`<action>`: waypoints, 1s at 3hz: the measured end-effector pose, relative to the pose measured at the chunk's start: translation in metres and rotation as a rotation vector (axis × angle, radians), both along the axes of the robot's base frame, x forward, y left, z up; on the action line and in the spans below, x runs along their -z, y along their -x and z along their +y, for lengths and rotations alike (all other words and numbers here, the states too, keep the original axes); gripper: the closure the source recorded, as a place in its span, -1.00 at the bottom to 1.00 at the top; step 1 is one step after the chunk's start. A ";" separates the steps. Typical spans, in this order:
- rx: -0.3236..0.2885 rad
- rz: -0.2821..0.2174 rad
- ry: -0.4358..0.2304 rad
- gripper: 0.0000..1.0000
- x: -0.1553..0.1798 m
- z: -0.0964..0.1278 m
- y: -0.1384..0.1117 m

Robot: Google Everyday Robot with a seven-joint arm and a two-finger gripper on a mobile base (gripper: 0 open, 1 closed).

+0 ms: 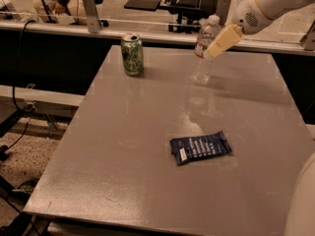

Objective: Move water bottle near green can

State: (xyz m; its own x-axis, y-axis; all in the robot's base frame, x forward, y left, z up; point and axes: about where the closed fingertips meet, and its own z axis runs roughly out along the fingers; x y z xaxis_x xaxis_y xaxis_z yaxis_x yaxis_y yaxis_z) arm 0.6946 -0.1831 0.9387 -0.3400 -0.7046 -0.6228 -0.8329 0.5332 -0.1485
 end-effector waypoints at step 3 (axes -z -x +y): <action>-0.138 -0.026 -0.082 0.97 -0.019 0.049 0.006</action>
Offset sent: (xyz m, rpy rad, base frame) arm -0.0097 0.0309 0.0176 0.0715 -0.0127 0.0992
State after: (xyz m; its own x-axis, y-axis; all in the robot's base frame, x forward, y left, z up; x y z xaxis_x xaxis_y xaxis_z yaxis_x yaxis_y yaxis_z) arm 0.6890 -0.1337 0.9576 -0.2270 -0.6901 -0.6872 -0.8954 0.4254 -0.1315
